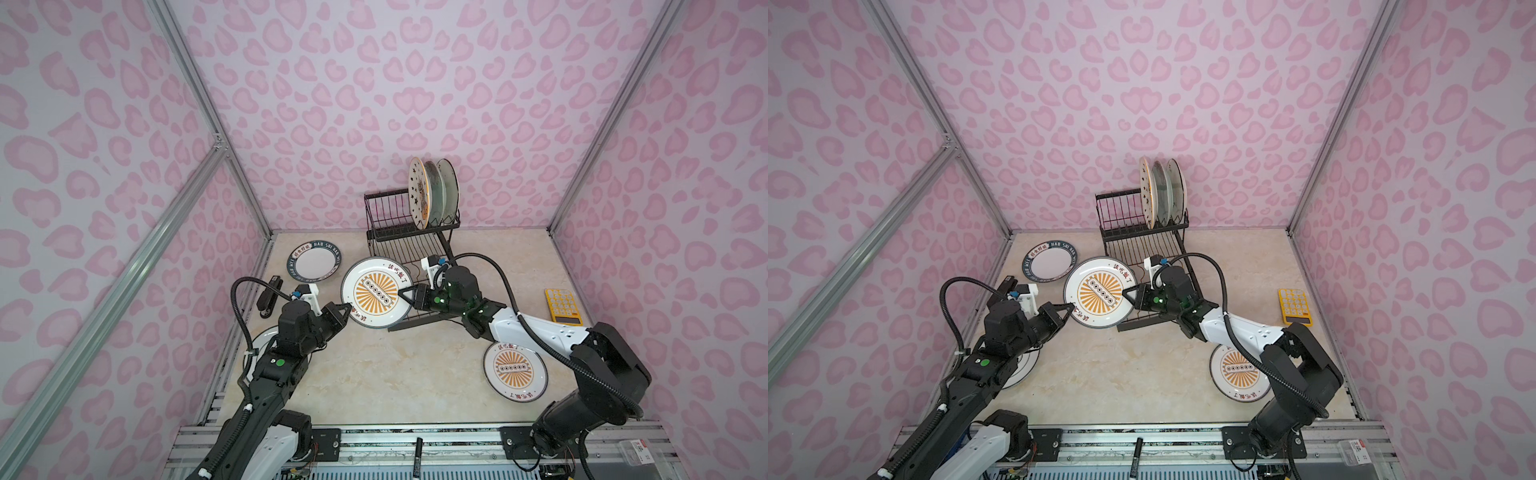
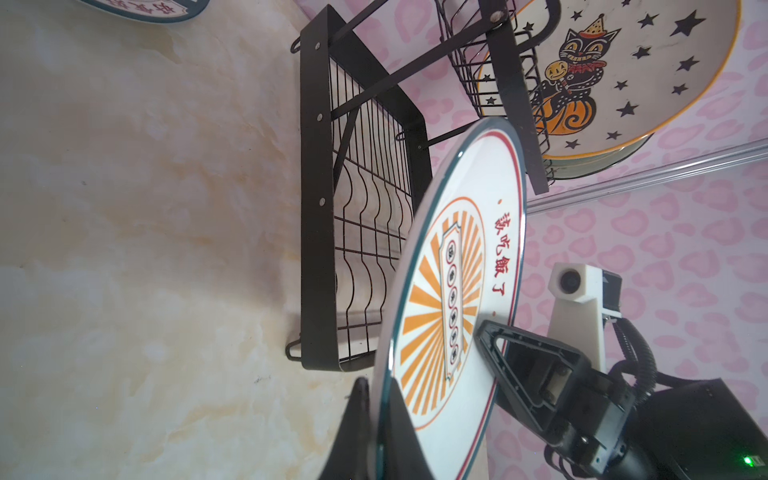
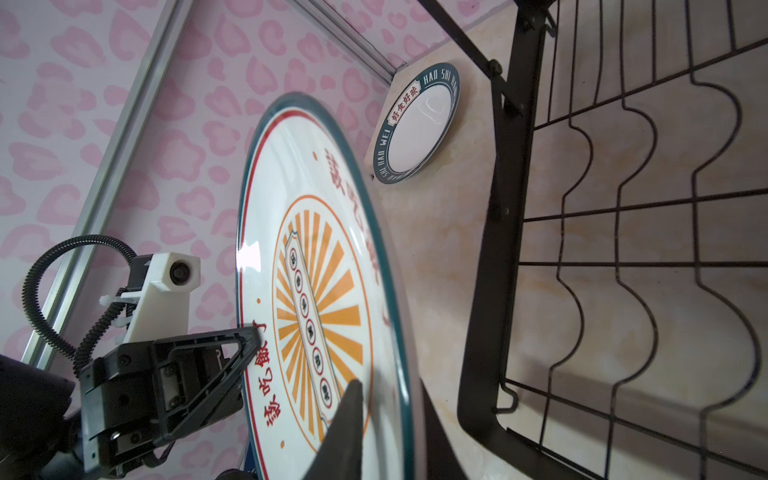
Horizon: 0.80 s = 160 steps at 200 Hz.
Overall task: Load the plates into the dish rack
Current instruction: 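Lift the sunburst plate upright with both grippers toward the rack, then carry the plate with the right gripper into the rack while the left releases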
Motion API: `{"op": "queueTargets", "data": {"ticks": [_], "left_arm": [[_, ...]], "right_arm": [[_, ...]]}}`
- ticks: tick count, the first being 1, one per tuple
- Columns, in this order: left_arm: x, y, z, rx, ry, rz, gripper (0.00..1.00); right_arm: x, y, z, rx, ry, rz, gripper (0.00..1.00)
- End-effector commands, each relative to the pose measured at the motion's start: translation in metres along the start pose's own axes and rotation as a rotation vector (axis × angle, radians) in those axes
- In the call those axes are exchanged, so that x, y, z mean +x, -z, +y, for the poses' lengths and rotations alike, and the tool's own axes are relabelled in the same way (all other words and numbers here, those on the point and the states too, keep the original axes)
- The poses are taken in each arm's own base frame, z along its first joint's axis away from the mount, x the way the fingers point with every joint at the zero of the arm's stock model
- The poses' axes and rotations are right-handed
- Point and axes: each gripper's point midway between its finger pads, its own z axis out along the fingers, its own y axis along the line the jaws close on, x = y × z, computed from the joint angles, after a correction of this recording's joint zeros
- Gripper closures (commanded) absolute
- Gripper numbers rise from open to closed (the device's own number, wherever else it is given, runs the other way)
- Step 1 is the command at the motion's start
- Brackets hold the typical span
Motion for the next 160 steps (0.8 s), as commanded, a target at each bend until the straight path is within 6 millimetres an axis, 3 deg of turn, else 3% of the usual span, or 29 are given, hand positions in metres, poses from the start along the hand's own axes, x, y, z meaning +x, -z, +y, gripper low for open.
{"op": "queueTargets", "data": {"ticks": [1,32,74,114,160], "left_arm": [[-0.003,-0.002,-0.014,0.069,-0.037,-0.004,0.96],[0.0,-0.005,-0.015,0.085,-0.047,0.015,0.96],[0.001,-0.005,-0.013,0.056,-0.06,0.026,0.97],[-0.001,-0.002,-0.009,0.015,-0.074,0.022,0.79],[0.001,-0.003,-0.008,0.012,-0.073,0.033,0.65]], "right_arm": [[-0.002,-0.001,0.017,-0.084,0.022,0.001,0.9],[-0.001,-0.003,0.02,-0.104,0.013,0.005,1.0],[-0.004,-0.001,0.022,-0.114,0.012,-0.005,1.0],[-0.013,0.006,0.021,-0.117,0.008,-0.033,1.0],[-0.02,0.012,0.018,-0.103,0.012,-0.056,1.0]]}}
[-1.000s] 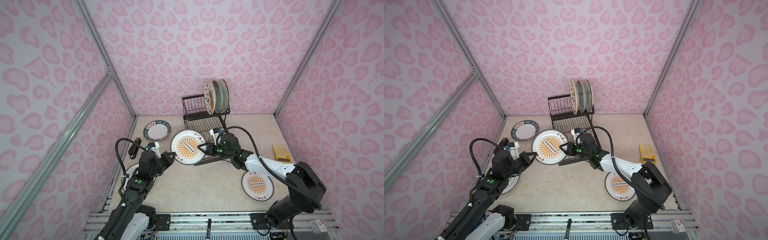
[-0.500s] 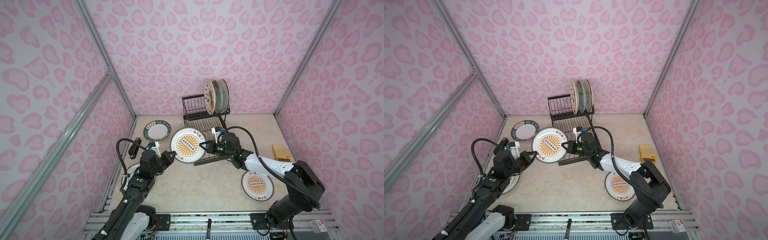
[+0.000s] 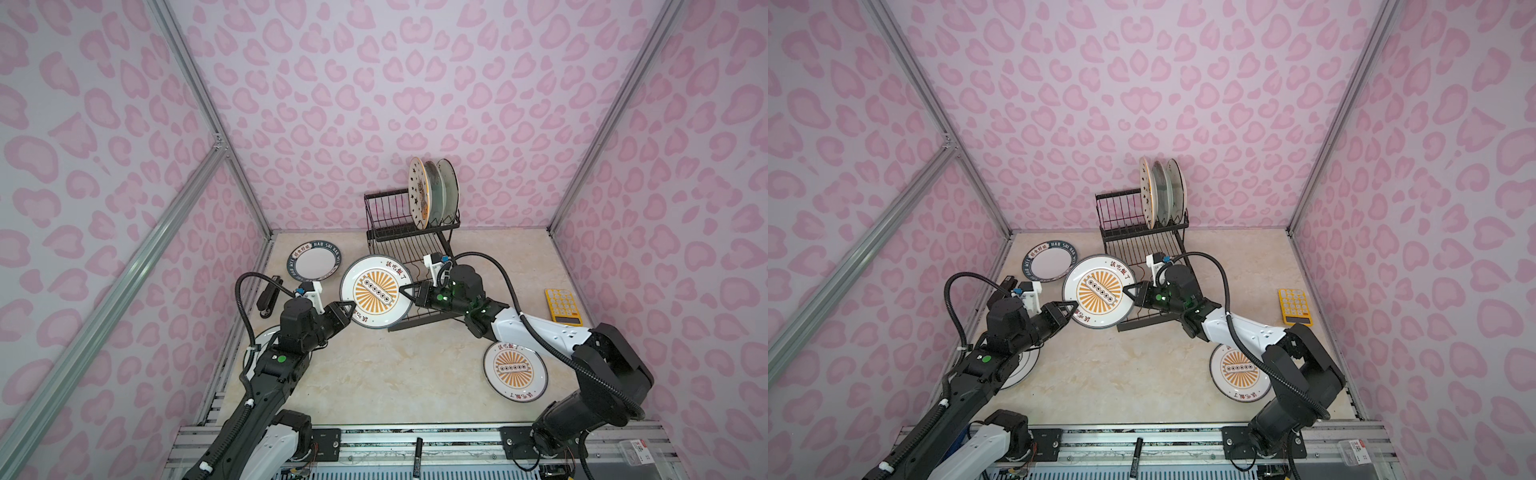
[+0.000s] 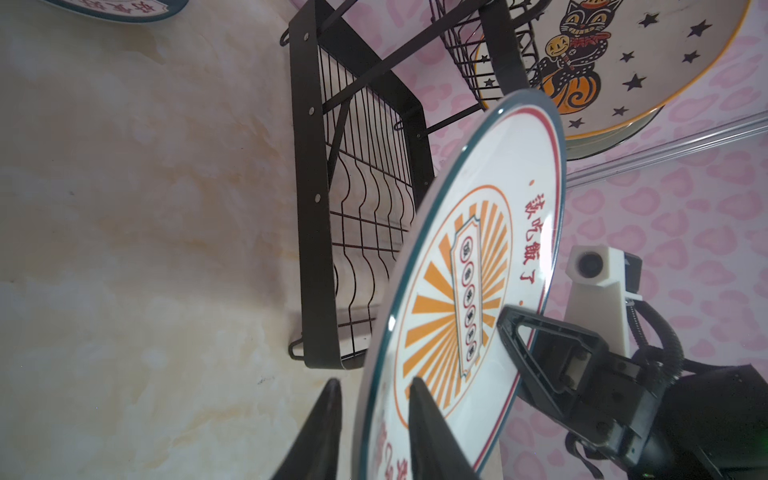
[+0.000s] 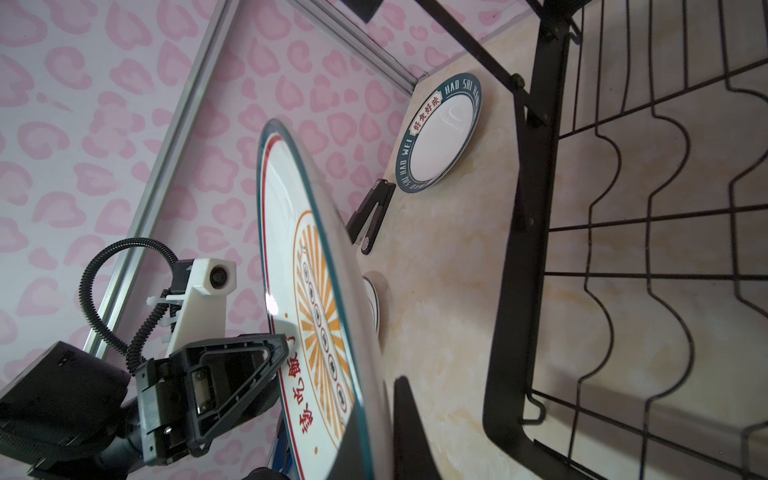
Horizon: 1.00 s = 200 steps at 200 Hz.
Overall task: Load the plates into the dish rack
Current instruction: 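Carry the plate with the right gripper into the rack while the left releases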
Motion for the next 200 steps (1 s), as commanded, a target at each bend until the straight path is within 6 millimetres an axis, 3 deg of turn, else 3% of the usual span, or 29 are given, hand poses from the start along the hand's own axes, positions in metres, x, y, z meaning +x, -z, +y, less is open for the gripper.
{"op": "queueTargets", "data": {"ticks": [1,28,81,136,200], "left_arm": [[-0.001,0.001,-0.005,0.015,-0.022,0.005,0.65],[-0.001,0.002,-0.007,0.021,-0.029,0.005,0.51],[-0.002,0.009,-0.012,0.044,-0.052,-0.01,0.47],[0.001,0.014,-0.011,0.047,-0.059,-0.013,0.47],[0.006,0.014,-0.011,0.068,-0.052,-0.003,0.47]], "right_arm": [[-0.008,0.004,0.01,-0.041,0.036,-0.028,1.0],[-0.013,0.008,0.006,-0.013,0.055,-0.048,1.0],[-0.038,0.029,0.012,0.092,0.187,-0.12,1.0],[-0.097,0.06,0.045,0.203,0.39,-0.293,1.0],[-0.18,0.07,0.094,0.319,0.561,-0.481,1.0]]}}
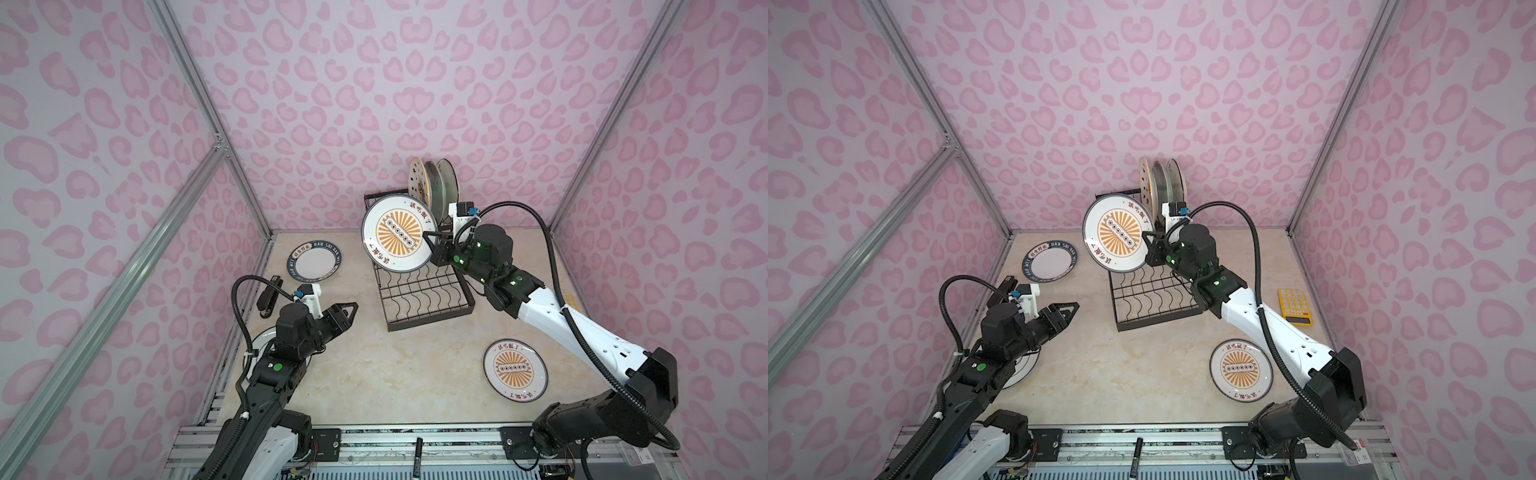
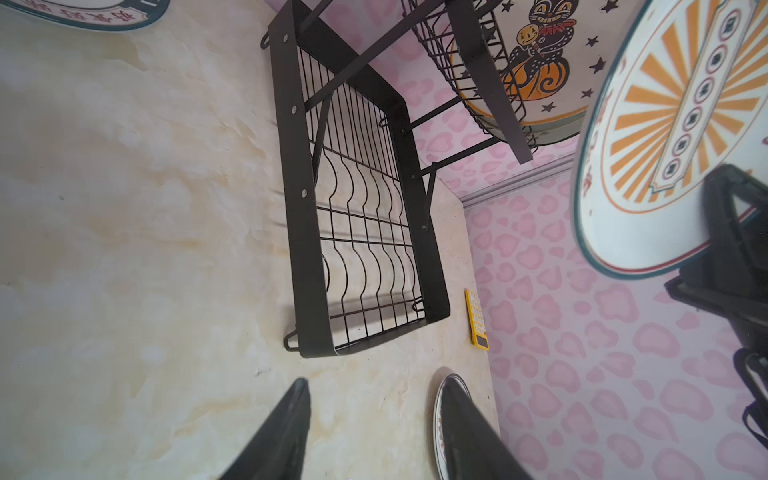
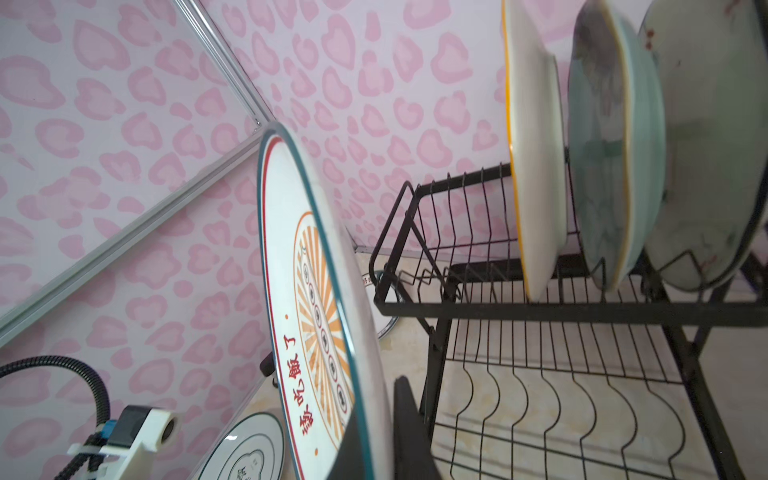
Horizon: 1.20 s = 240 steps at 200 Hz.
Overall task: Load the plates into the dish rack
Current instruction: 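Carry the plate with the right gripper into the rack while the left releases, then lower the sunburst plate with the right gripper beside the star plate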
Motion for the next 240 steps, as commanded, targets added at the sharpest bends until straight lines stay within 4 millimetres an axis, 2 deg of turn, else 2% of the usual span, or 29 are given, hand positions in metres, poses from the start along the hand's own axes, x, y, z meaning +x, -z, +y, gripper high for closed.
{"op": "queueTargets", "data": {"ticks": [1,6,8,14,49,88,157,187,240], "left_arm": [[0.001,0.001,-0.004,0.028,-0.01,0.001,0.47],[0.001,0.001,-0.004,0.028,-0.009,0.002,0.47],[0.001,0.001,-0.004,0.028,-0.009,0.001,0.47],[0.002,0.001,-0.004,0.029,-0.008,0.001,0.47],[0.004,0.005,-0.002,0.032,-0.002,-0.006,0.47],[0.005,0.009,-0.004,0.034,-0.004,-0.009,0.47],[0.007,0.013,-0.003,0.03,0.007,-0.008,0.47],[0.009,0.014,-0.002,0.025,0.007,-0.003,0.47],[0.01,0.013,-0.001,0.024,0.009,0.005,0.47]], "right_arm": [[-0.031,-0.008,-0.007,0.094,0.097,-0.08,1.0],[-0.033,-0.012,-0.009,0.111,0.109,-0.081,1.0],[-0.045,-0.011,-0.005,0.108,0.111,-0.105,1.0],[-0.054,-0.014,-0.004,0.124,0.129,-0.121,1.0],[-0.089,-0.032,-0.008,0.259,0.201,-0.201,1.0],[-0.109,-0.053,-0.011,0.45,0.326,-0.266,1.0],[-0.113,-0.085,-0.009,0.708,0.516,-0.286,1.0],[-0.103,-0.098,-0.018,0.765,0.559,-0.25,1.0],[-0.092,-0.11,-0.031,0.813,0.602,-0.207,1.0]]}}
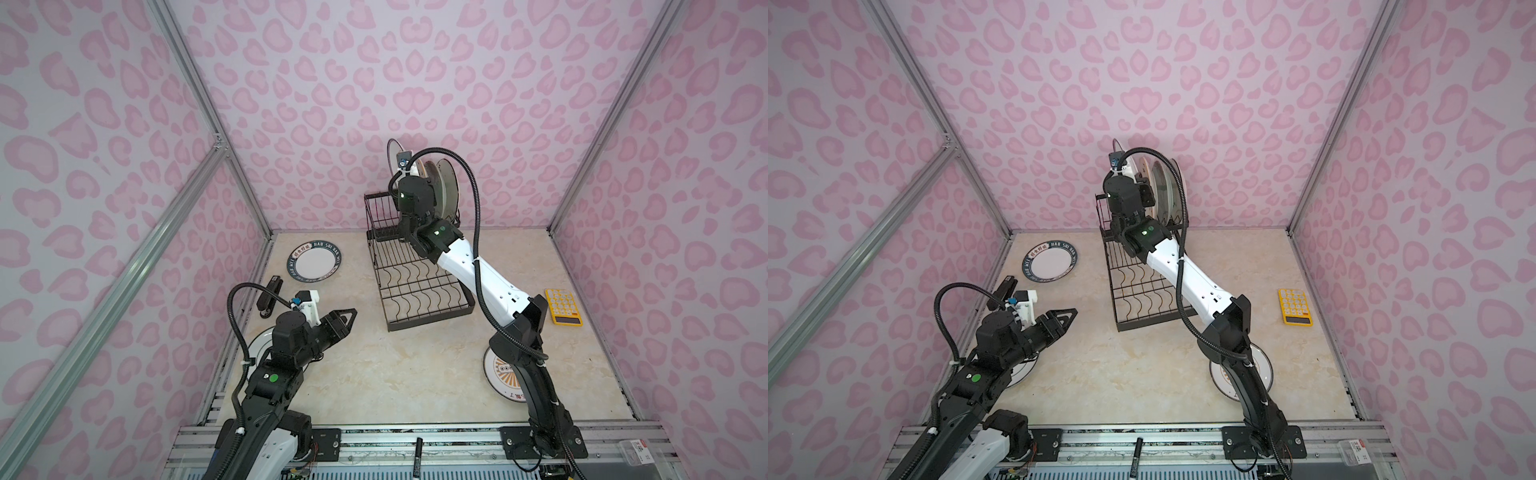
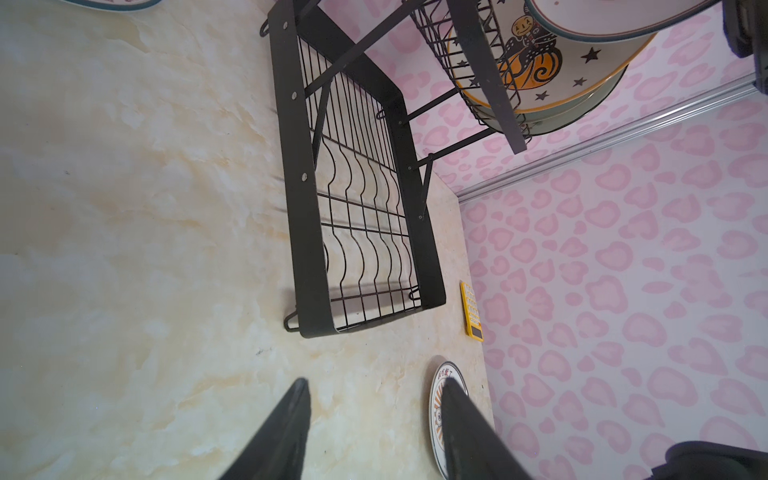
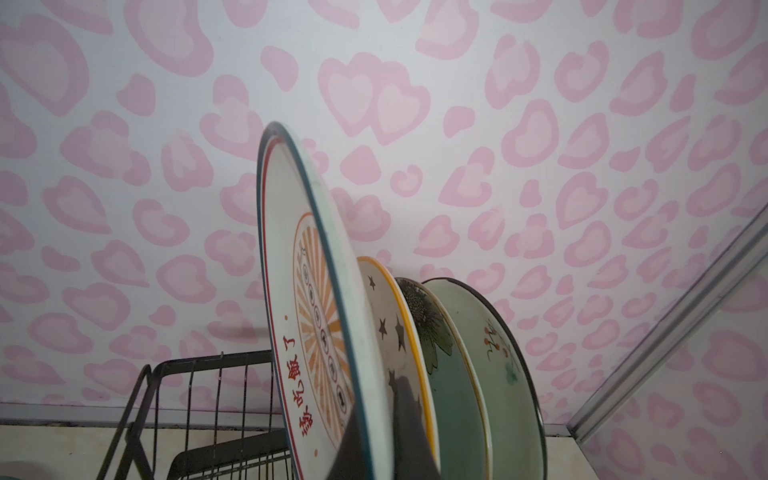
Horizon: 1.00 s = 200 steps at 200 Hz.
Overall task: Load the plates into the dish rack
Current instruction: 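Lower the sunburst plate with the right gripper beside the star plate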
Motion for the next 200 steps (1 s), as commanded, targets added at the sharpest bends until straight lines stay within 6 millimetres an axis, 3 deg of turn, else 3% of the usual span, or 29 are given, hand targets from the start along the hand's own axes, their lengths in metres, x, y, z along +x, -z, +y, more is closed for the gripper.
{"op": "queueTargets", "data": {"ticks": [1,41,66,69,76,200], "left_arm": [[-0.002,0.0,-0.003,0.011,-0.002,-0.003,0.47],[-0.001,-0.001,-0.002,0.008,0.001,-0.001,0.47],[0.0,-0.002,-0.001,0.007,0.002,0.004,0.47],[0.0,-0.002,-0.001,0.007,0.003,0.004,0.47],[0.0,-0.002,-0.002,0.008,0.004,0.004,0.47],[0.002,-0.003,0.003,-0.002,0.008,0.009,0.47]], "right_arm": [[0.003,-0.004,-0.003,0.038,0.01,0.001,1.0],[0.015,-0.009,0.0,0.047,0.036,0.022,1.0],[0.013,-0.009,-0.003,0.058,0.032,0.023,1.0],[0.024,-0.014,0.004,0.056,0.049,0.037,1.0],[0.028,-0.016,0.005,0.06,0.054,0.043,1.0],[0.055,-0.024,0.008,0.085,0.055,0.101,1.0]]}}
